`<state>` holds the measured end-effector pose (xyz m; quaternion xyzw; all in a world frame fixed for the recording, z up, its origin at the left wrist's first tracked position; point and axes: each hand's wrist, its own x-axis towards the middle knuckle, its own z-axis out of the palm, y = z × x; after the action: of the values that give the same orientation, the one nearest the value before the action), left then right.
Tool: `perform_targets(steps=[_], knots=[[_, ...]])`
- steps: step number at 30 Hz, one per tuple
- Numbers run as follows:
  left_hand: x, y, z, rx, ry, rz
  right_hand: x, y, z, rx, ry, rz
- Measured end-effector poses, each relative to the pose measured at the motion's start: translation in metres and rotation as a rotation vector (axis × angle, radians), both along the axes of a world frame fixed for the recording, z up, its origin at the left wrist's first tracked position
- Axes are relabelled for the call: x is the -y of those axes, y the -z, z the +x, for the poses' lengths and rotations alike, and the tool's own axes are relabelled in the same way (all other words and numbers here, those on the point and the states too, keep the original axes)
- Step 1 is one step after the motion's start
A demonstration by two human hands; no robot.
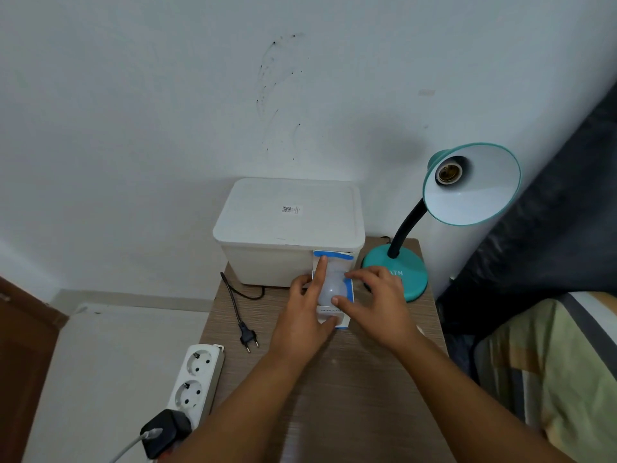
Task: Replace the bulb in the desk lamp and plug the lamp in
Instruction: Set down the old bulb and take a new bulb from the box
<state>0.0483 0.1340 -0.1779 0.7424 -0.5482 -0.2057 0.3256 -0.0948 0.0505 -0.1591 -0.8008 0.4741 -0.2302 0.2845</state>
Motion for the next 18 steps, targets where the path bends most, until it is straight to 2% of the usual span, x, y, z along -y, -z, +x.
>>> perform_targets(steps=[10, 18], knots=[[0.002, 0.002, 0.003, 0.028, 0.008, 0.015, 0.009, -0.014, 0.020, -0.200, -0.006, 0.122], [-0.001, 0.006, 0.007, 0.025, 0.025, 0.003, 0.010, -0.019, 0.026, -0.159, 0.027, 0.119]])
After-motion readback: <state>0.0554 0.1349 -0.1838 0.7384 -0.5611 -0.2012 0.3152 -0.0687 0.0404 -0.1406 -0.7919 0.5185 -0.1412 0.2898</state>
